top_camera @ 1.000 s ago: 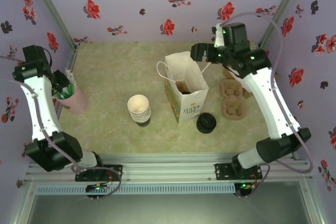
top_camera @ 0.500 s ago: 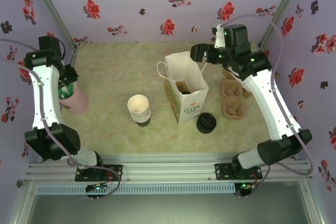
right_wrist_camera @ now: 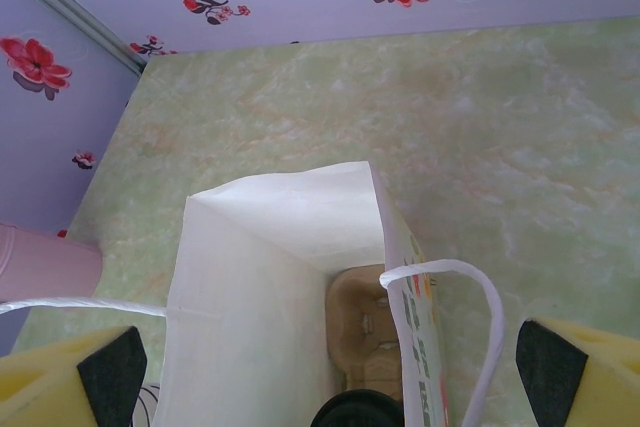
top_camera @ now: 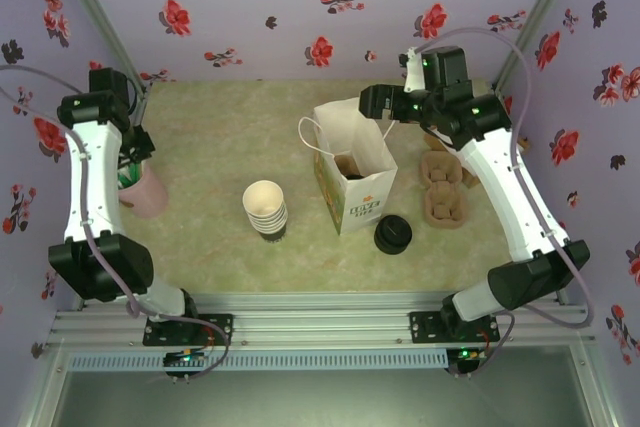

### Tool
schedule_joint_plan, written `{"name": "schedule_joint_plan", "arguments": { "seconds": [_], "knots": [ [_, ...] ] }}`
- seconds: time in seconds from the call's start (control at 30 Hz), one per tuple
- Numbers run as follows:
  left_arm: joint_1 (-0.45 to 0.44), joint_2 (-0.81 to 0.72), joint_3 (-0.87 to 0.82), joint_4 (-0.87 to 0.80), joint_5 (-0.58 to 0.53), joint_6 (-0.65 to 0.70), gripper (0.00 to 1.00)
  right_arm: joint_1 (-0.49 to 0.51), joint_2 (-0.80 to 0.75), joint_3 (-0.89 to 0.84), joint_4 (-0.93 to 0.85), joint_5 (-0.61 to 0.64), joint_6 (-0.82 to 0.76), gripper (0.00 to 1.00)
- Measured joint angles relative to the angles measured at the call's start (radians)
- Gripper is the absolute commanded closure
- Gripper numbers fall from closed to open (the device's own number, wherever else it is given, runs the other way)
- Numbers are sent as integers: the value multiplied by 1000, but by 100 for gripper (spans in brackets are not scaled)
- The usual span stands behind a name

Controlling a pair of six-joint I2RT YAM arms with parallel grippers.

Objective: Pack the takeout coffee

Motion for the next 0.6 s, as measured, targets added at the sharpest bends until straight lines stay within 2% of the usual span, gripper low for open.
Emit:
{"name": "schedule_joint_plan", "arguments": {
  "seconds": [0.4,0.6],
  "knots": [
    [24,32,-37,11,-8,0,68,0,15,0,0,-4,0,4],
    [34,32,-37,15,-24,0,57,0,24,0,0,-7,0,4]
  ]
}}
